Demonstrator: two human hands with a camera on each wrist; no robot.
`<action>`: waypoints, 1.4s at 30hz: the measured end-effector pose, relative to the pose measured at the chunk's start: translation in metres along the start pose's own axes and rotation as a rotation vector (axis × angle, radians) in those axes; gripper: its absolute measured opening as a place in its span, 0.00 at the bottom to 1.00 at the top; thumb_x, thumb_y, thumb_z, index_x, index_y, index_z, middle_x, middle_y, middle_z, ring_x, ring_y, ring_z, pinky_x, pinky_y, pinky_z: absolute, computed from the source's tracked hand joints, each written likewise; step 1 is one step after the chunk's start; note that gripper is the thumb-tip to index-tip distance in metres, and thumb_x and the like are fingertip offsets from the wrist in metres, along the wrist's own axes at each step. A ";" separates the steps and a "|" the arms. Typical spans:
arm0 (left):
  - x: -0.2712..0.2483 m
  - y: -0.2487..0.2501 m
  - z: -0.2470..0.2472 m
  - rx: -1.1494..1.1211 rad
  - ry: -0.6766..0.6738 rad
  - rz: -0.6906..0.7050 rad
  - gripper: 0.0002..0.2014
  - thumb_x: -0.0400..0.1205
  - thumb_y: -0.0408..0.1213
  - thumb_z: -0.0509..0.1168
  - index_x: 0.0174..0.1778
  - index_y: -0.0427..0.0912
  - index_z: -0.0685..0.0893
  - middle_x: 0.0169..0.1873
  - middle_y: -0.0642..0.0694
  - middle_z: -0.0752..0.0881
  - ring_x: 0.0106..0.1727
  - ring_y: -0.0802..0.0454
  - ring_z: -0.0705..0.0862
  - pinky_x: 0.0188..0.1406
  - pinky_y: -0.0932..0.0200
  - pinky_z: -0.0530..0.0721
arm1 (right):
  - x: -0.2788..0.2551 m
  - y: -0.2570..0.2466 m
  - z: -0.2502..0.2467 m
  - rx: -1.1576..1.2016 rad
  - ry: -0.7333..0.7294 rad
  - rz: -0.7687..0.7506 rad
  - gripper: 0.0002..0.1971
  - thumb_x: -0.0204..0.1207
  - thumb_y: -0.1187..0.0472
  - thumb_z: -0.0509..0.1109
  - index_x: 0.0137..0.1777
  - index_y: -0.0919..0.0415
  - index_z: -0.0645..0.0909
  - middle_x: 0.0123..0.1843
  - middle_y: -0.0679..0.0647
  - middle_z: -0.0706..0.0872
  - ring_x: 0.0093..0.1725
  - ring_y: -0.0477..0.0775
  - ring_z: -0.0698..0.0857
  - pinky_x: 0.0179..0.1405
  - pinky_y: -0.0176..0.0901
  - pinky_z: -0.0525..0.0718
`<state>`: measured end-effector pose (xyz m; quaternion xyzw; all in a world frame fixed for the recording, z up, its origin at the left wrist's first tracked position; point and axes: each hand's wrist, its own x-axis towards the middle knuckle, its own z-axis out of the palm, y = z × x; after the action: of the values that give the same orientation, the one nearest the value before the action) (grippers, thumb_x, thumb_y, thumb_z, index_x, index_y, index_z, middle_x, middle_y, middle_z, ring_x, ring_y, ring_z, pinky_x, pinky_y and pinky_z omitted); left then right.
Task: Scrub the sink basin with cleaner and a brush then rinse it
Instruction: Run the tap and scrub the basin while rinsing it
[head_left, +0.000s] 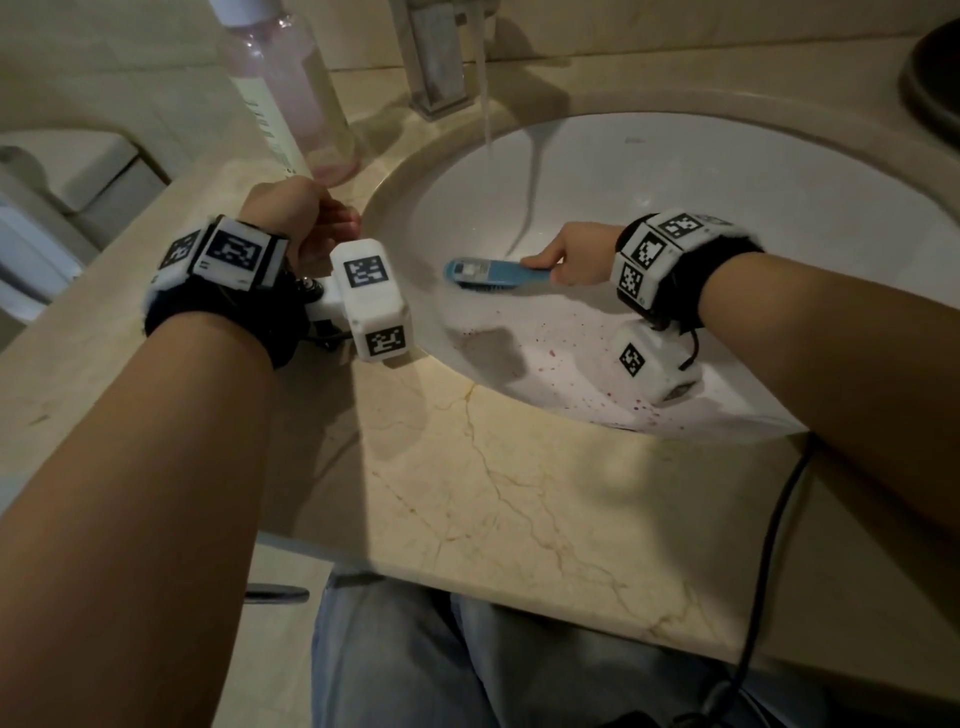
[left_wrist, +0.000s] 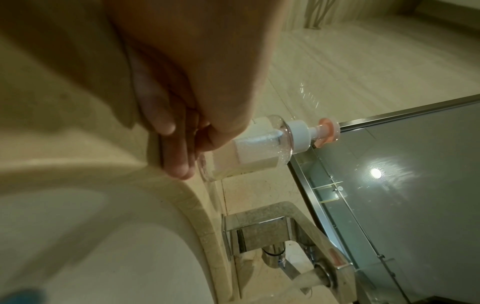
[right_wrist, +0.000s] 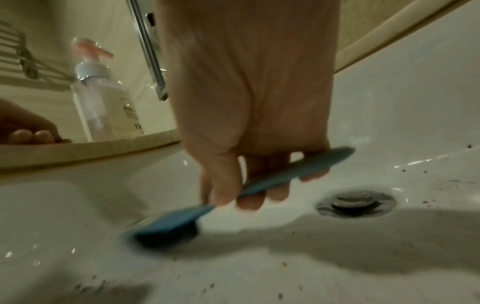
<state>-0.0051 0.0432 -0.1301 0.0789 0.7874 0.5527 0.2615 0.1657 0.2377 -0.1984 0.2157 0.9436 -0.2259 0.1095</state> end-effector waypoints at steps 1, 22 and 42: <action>-0.001 0.000 0.001 -0.002 -0.006 0.001 0.15 0.83 0.28 0.49 0.30 0.42 0.69 0.24 0.48 0.74 0.11 0.61 0.72 0.13 0.71 0.68 | -0.001 0.002 -0.003 0.001 -0.084 -0.012 0.22 0.79 0.65 0.64 0.71 0.47 0.78 0.51 0.56 0.86 0.44 0.52 0.77 0.47 0.38 0.72; -0.002 -0.001 -0.001 0.016 0.052 0.012 0.14 0.82 0.29 0.53 0.32 0.39 0.76 0.14 0.51 0.80 0.12 0.61 0.77 0.15 0.70 0.74 | -0.012 0.012 -0.013 -0.088 -0.024 0.061 0.19 0.80 0.67 0.62 0.69 0.54 0.81 0.30 0.49 0.77 0.28 0.49 0.70 0.30 0.36 0.69; 0.000 -0.002 -0.001 0.006 -0.005 0.006 0.15 0.84 0.29 0.52 0.31 0.40 0.73 0.25 0.48 0.74 0.15 0.60 0.73 0.15 0.69 0.70 | -0.028 0.009 -0.017 -0.076 -0.338 0.058 0.23 0.76 0.68 0.66 0.64 0.40 0.81 0.33 0.53 0.80 0.31 0.47 0.72 0.36 0.36 0.72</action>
<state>-0.0054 0.0414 -0.1312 0.0834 0.7880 0.5512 0.2613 0.1927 0.2430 -0.1785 0.1974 0.9130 -0.2197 0.2814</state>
